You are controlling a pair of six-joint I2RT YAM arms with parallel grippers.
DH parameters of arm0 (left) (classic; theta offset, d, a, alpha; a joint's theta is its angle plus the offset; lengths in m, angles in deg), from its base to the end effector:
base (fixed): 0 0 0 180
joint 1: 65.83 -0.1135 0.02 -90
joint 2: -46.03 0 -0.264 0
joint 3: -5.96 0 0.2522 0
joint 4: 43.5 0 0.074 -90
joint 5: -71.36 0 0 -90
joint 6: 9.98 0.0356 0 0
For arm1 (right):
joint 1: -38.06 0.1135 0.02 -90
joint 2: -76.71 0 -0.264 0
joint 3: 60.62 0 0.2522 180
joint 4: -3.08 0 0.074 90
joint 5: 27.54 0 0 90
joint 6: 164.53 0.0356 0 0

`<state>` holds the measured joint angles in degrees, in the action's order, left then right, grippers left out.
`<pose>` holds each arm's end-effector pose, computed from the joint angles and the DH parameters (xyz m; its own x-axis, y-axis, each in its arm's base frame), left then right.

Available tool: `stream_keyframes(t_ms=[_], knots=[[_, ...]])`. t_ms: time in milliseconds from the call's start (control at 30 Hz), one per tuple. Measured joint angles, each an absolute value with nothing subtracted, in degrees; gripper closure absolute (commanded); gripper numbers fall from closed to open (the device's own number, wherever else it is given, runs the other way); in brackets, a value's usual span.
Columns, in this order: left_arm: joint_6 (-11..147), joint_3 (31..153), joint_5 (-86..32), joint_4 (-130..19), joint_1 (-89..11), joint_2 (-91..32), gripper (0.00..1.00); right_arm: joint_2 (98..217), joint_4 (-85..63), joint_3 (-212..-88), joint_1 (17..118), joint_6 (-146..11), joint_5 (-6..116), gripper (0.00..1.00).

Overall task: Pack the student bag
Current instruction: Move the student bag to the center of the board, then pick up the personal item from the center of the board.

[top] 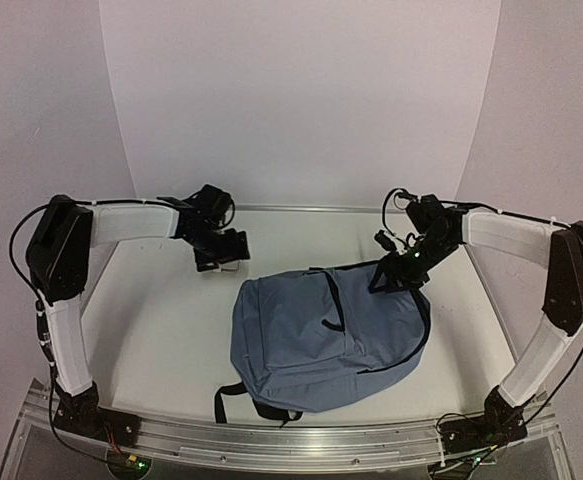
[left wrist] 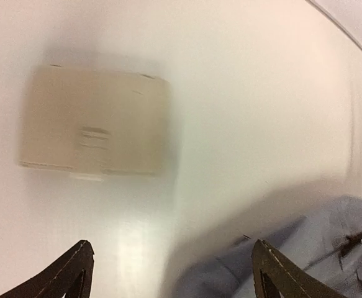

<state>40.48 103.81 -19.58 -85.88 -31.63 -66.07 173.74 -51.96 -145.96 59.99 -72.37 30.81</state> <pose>0.3504 -0.2388 0.2045 -0.8952 -0.1612 -0.4155 -0.0006 0.9327 -0.3607 0.3089 0.1445 0.2286 -0.8708 -0.3160 -0.3766 -0.4777 0.7247 0.4966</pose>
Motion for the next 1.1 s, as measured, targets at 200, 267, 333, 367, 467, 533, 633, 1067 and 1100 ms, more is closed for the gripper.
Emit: stream_keyframes(t_ms=[200,267,333,367,467,533,633,1067,1100], knots=[[38.5,94.4,-20.1,-82.1,-41.5,-59.7,0.11,165.9,-52.3,-142.4,60.1,-74.1,23.7,0.41],[37.9,92.2,-21.5,-80.7,-43.3,-59.0,0.11,163.9,-52.3,-141.1,60.2,-75.0,22.0,0.41],[37.7,90.8,-22.7,-79.4,-44.9,-59.0,0.12,162.9,-52.5,-139.7,60.3,-76.0,20.4,0.4],[37.6,90.4,-23.2,-79.0,-45.4,-59.0,0.12,162.7,-52.6,-138.9,60.4,-76.5,19.8,0.4],[37.8,90.3,-24.5,-77.1,-47.0,-59.2,0.13,162.9,-53.7,-136.8,61.3,-78.0,19.0,0.4],[38.0,90.3,-25.6,-75.6,-48.0,-59.7,0.15,163.2,-54.4,-136.1,62.2,-78.9,18.8,0.4],[38.1,90.3,-28.1,-72.6,-49.2,-61.3,0.18,164.1,-54.9,-136.0,63.5,-79.8,18.9,0.4],[37.8,90.6,-37.3,-62.1,-50.5,-70.2,0.44,169.5,-55.5,-138.8,66.1,-81.8,19.2,0.41],[37.7,90.7,-37.5,-61.5,-50.5,-70.6,0.49,170.1,-55.5,-139.3,66.3,-81.8,19.2,0.41]])
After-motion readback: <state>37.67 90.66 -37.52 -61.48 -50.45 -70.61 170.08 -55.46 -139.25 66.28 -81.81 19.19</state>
